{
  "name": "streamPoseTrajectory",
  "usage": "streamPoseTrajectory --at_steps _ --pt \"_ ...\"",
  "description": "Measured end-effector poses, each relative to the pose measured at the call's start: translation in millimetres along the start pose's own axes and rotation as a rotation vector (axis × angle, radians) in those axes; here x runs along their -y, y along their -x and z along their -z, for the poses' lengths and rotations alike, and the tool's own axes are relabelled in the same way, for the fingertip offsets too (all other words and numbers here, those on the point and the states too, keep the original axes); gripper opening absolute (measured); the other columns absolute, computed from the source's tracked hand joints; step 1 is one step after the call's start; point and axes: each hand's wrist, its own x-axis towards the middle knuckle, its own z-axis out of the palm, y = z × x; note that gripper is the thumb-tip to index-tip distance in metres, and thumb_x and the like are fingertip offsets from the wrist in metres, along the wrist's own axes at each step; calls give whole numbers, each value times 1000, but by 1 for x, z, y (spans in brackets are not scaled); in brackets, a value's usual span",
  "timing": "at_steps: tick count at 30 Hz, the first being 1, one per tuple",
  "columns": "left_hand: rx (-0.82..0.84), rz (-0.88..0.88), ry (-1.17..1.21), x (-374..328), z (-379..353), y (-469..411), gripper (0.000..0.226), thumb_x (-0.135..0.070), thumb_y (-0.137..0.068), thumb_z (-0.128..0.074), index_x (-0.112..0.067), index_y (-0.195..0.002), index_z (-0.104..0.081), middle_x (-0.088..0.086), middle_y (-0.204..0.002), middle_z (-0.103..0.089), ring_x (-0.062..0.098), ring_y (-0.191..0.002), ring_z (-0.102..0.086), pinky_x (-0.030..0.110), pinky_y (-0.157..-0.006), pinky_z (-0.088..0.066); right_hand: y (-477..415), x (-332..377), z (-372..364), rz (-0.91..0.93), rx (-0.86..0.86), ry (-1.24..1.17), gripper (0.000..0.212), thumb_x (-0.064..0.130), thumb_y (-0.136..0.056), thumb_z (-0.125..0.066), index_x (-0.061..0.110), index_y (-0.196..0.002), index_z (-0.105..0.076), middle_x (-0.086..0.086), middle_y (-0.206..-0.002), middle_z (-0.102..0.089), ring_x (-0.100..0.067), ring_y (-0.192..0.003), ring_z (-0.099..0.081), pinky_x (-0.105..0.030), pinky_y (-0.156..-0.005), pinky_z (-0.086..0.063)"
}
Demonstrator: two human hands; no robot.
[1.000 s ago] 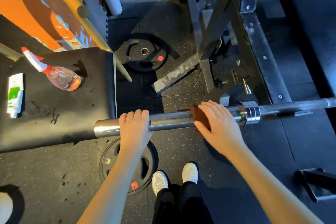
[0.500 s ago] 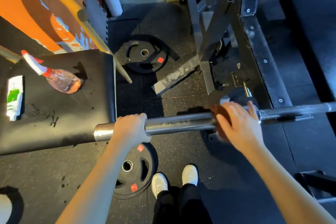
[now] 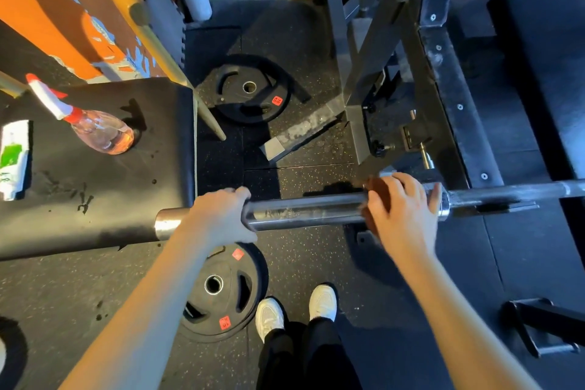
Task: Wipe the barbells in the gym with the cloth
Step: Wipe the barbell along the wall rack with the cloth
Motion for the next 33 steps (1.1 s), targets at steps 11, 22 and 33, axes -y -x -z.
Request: streamPoseTrajectory --at_steps 11,22,33 --pt "-100 44 -160 -6 -13 -3 49 -52 -73 -66 -23 -110 -54 -6 -93 -59 17 -87 -58 32 -80 -43 -4 -18 21 218 50 -81 52 55 -96 -40 15 -124 -57 -6 -114 -69 -26 -109 -64 -46 -118 -14" --pt "-561 60 -196 -7 -48 8 54 -35 -39 -92 -13 -78 -63 1 -65 -59 26 -60 -57 36 -67 -42 8 7 4 353 46 -60 53 50 -94 -38 14 -124 -61 -3 -122 -66 -22 -114 -62 -46 -114 -21" --pt "-536 28 -206 -8 -41 13 51 -38 -59 -86 -17 -97 -59 -2 -87 -59 24 -82 -58 39 -81 -41 11 32 -8 324 55 -115 50 45 -93 -36 12 -121 -63 -4 -116 -67 -24 -111 -62 -41 -112 -27"
